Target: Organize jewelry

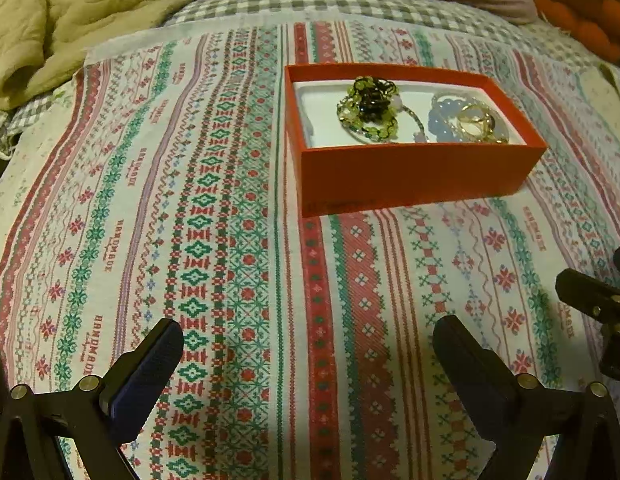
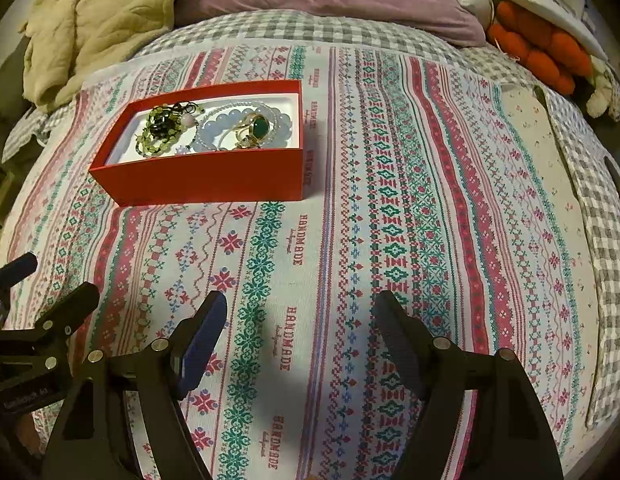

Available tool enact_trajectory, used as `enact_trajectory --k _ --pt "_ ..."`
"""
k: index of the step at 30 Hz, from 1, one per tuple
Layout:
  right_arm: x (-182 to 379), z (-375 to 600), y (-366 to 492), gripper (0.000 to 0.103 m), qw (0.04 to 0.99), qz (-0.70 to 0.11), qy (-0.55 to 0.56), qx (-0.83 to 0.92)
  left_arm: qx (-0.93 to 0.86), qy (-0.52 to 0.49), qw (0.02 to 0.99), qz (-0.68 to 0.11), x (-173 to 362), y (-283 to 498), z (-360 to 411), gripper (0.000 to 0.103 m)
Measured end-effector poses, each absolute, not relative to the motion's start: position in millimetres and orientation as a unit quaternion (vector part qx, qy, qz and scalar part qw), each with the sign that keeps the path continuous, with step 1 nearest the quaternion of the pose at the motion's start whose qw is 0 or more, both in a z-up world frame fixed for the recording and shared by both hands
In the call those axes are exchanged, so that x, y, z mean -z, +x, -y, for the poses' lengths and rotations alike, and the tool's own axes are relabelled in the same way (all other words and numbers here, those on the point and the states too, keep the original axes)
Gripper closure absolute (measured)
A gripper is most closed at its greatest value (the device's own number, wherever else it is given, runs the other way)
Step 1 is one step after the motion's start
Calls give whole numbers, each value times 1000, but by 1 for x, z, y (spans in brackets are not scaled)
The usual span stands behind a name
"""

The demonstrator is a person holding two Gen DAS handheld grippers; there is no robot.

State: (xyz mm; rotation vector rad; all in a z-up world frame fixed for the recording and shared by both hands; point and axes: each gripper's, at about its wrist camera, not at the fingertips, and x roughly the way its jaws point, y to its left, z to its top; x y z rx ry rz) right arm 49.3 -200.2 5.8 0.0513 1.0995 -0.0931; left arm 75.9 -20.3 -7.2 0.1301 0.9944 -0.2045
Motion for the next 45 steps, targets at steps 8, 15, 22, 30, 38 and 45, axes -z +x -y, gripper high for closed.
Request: enact_trajectory --k 8,15,22,30,38,45 --pt "-2 200 51 24 846 -531 32 42 98 64 872 -475 7 75 22 1" --pt "-2 200 51 24 846 -531 33 42 98 64 872 -475 7 75 22 1" --pt "-1 199 50 24 846 -531 34 42 98 64 872 -474 7 75 22 1" --pt "-1 198 50 24 845 -532 34 41 98 64 872 -475 7 74 23 1" --pt "0 198 50 24 845 -532 34 41 98 65 872 -475 9 73 24 1" --pt "-1 198 50 24 845 -532 34 41 97 65 873 -474 9 72 25 1"
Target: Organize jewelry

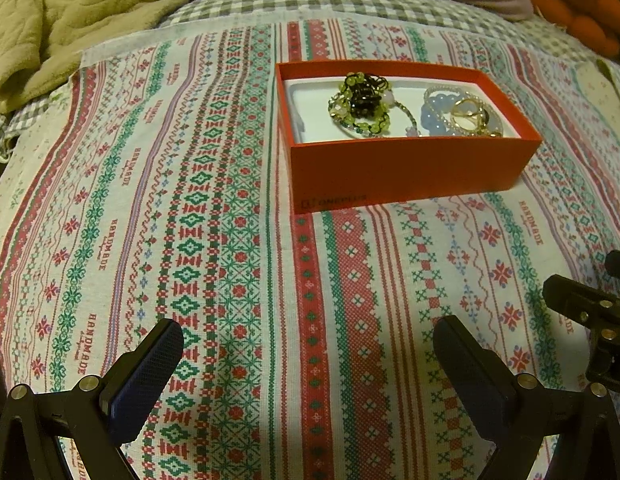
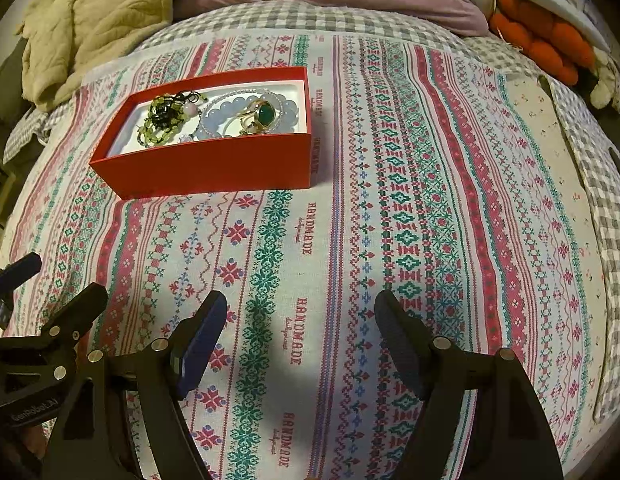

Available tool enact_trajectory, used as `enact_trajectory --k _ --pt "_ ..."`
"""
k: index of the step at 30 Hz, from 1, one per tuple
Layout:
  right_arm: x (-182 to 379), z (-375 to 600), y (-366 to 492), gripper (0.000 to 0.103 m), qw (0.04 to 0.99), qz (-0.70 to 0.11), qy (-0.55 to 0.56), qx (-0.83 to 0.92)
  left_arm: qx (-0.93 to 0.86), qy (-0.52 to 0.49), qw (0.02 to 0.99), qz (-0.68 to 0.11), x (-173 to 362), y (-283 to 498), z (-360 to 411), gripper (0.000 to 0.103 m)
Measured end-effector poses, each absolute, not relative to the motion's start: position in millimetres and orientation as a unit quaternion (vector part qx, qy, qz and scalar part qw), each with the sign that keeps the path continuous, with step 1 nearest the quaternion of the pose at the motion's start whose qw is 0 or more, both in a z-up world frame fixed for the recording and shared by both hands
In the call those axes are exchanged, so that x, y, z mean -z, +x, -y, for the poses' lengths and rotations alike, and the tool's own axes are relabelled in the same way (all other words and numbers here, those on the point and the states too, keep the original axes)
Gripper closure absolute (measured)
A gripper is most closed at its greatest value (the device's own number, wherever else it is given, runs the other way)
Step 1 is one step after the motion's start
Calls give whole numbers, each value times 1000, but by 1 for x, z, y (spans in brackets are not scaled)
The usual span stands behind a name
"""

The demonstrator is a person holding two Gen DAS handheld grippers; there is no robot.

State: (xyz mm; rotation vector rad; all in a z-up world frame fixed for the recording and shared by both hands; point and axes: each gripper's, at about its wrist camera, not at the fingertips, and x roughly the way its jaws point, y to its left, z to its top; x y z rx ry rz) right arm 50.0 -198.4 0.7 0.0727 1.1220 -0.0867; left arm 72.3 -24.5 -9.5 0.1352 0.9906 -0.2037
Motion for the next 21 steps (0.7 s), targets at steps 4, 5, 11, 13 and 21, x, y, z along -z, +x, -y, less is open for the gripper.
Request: enact_trajectory --k 4,5,11,13,21 --pt "-1 199 50 24 845 -532 34 41 97 65 873 -474 10 72 25 1" --pt "-1 199 50 24 845 -532 34 41 97 65 873 -474 10 72 25 1" --pt "-1 197 50 24 845 -533 33 40 96 65 872 -476 11 72 24 1" --pt "1 195 48 24 845 -533 32 39 97 65 872 -476 12 72 24 1" --pt "4 191 47 24 843 -536 28 36 95 66 873 -474 15 70 25 1"
